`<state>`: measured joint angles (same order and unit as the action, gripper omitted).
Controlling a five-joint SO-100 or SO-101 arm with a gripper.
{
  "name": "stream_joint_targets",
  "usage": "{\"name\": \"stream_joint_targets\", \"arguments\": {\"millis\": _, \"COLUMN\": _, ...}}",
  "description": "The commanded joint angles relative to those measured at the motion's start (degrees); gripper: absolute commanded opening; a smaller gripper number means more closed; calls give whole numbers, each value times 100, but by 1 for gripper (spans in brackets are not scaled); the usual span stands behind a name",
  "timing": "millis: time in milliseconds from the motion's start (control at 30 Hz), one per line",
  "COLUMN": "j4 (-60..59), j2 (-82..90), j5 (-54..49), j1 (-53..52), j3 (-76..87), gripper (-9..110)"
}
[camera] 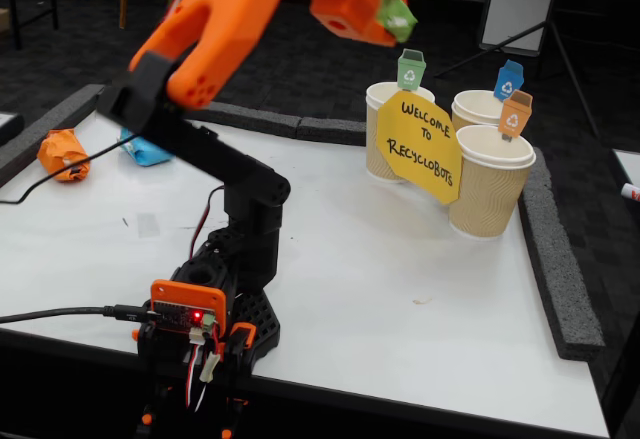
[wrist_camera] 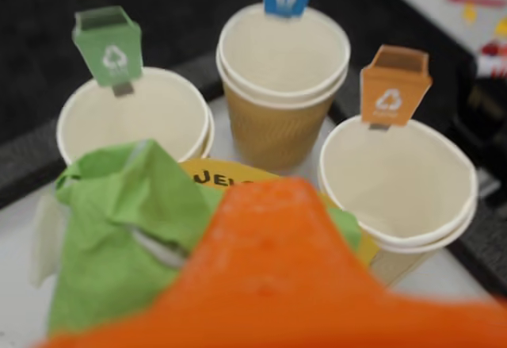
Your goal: Sort rubbish by color.
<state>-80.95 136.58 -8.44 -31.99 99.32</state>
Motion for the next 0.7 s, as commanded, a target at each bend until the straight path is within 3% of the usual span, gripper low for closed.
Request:
{"name": "stream_joint_targets", "arguments": {"millis": 0, "j4": 501, "j2": -905, "j5": -132, "j1": -158, "j3": -1037, "gripper": 0}}
{"name": "stream_joint_targets", "arguments": {"millis": 667, "j4": 193, "j2": -4122, "j5": -158, "j1": 993, "j3": -3647, "gripper": 0}}
